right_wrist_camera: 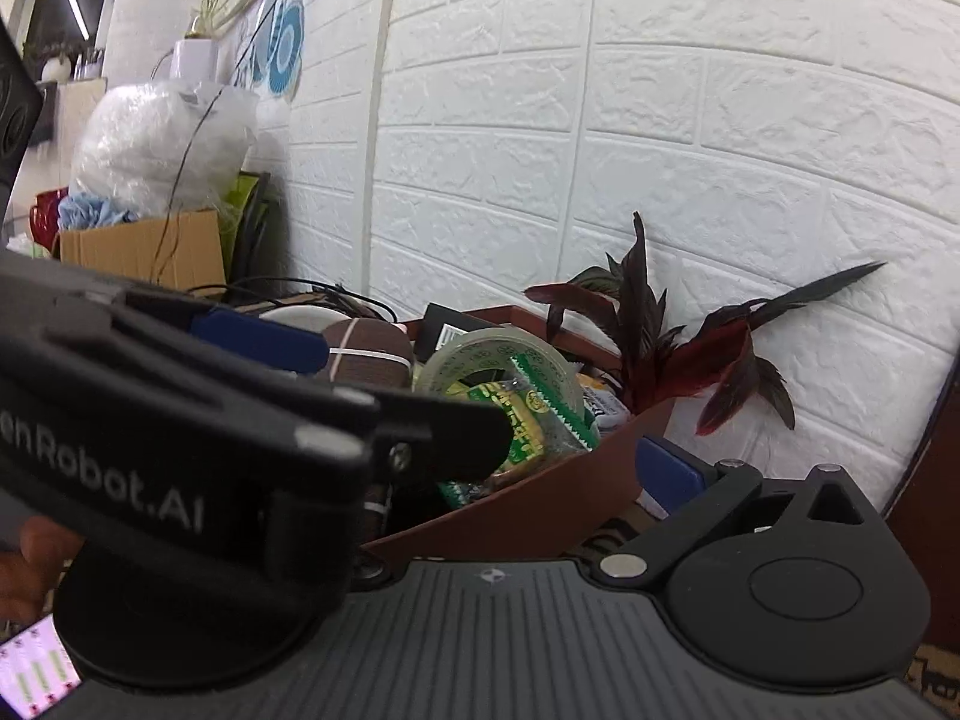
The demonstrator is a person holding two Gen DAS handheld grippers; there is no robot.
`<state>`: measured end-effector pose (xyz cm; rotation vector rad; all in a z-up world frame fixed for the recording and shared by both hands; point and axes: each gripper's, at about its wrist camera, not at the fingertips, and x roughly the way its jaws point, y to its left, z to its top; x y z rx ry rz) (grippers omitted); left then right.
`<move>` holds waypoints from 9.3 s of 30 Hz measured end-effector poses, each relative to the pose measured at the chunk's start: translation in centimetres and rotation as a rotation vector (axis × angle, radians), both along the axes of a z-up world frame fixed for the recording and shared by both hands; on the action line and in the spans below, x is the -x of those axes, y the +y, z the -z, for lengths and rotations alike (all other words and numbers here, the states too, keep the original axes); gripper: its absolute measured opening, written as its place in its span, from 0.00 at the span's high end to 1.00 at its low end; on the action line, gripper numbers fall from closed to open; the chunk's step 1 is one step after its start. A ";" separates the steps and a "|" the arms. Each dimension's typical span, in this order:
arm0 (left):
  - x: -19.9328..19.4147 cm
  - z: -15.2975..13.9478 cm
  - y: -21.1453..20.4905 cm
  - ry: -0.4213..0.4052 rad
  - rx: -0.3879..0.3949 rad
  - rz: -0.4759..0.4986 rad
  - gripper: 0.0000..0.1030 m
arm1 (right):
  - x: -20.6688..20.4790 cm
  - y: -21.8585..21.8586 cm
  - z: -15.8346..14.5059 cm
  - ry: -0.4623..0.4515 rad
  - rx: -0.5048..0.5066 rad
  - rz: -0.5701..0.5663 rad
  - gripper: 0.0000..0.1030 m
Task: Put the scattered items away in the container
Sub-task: 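Open the left gripper to release the snack packet, then move the left gripper back over the black phone case, then grasp the black phone case with the left gripper, then lift the phone case and carry it over the red-brown box, then lower the phone case into the box and open the left gripper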
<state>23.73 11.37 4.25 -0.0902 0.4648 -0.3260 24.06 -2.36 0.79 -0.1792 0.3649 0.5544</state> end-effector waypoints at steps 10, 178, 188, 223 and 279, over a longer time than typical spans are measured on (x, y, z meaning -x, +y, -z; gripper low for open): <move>5.9 -0.8 -1.2 0.053 0.044 -0.012 0.00 | 6.5 -1.2 -1.2 -0.015 0.031 0.014 0.00; 7.5 12.1 2.8 0.417 0.139 -0.104 0.48 | 12.3 -1.6 7.9 0.306 0.057 0.165 0.53; 5.7 12.9 1.9 0.386 0.158 -0.057 0.44 | 9.9 -2.3 9.6 0.384 -0.027 0.150 0.53; 3.5 -4.4 2.6 0.051 0.229 -0.140 0.71 | 6.6 0.5 -6.2 -0.040 0.065 0.086 0.79; -6.5 -1.2 8.1 0.166 0.278 -0.279 0.04 | -4.6 4.7 -2.8 0.009 0.143 0.045 0.01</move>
